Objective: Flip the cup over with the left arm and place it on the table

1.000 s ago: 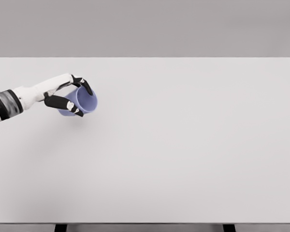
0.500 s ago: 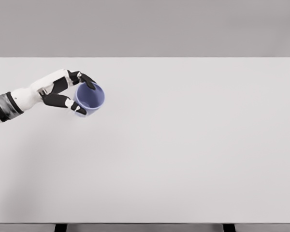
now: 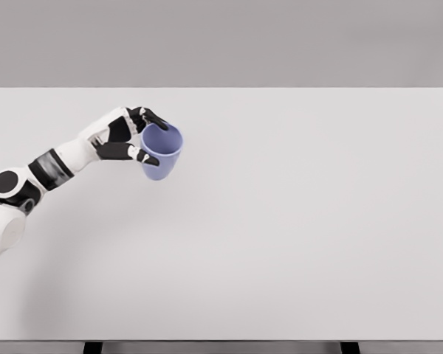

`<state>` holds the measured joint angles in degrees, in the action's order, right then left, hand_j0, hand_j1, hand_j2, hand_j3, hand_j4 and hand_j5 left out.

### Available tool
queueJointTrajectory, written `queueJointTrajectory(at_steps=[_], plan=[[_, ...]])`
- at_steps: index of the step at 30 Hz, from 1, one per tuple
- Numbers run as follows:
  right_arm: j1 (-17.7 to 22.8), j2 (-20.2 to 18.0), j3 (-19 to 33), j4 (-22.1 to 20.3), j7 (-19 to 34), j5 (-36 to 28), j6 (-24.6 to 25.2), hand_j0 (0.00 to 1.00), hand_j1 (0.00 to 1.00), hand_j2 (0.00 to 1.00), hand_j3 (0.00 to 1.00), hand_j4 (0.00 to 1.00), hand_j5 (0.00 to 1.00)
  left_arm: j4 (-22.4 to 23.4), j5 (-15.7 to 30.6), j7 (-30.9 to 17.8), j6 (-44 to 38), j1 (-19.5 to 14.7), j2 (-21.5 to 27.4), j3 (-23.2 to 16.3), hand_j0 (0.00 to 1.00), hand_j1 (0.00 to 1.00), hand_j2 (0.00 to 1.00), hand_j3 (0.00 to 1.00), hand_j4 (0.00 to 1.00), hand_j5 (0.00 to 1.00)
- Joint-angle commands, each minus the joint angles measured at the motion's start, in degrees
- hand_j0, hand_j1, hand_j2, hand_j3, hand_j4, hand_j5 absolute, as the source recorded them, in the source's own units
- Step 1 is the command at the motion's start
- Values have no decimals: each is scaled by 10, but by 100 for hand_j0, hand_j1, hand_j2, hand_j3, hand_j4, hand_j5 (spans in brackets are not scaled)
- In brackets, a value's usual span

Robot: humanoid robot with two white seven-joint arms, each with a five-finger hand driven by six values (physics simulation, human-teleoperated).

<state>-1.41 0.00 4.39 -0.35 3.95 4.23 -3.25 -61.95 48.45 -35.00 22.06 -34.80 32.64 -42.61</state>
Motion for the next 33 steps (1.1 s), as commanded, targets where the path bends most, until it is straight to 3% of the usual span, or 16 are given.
queueJointTrajectory(at_steps=[1,8,9,10,11,17,33], plan=[[0,0,0,0,0,0,0,100,100,100,100,100,100,12,4,0,0,0,-11,2,47,47,47,47,47,47],[0,0,0,0,0,0,0,100,100,100,100,100,100,20,3,0,0,4,-20,2,49,49,49,49,49,49],[-1,0,0,0,0,0,0,100,100,100,100,100,100,19,2,0,1,4,-20,2,53,53,53,53,53,53],[0,0,0,0,0,0,0,100,100,100,100,100,100,19,1,0,1,4,-20,2,69,69,69,69,69,69],[-1,0,0,0,0,0,0,100,100,100,100,100,100,19,1,0,1,4,-20,2,76,76,76,76,76,76],[0,0,0,0,0,0,0,100,100,100,100,100,100,19,1,0,-1,9,-20,3,100,100,100,100,100,100],[-1,0,0,0,0,0,0,100,100,100,100,100,100,4,1,0,0,11,-24,3,100,100,100,100,100,100]])
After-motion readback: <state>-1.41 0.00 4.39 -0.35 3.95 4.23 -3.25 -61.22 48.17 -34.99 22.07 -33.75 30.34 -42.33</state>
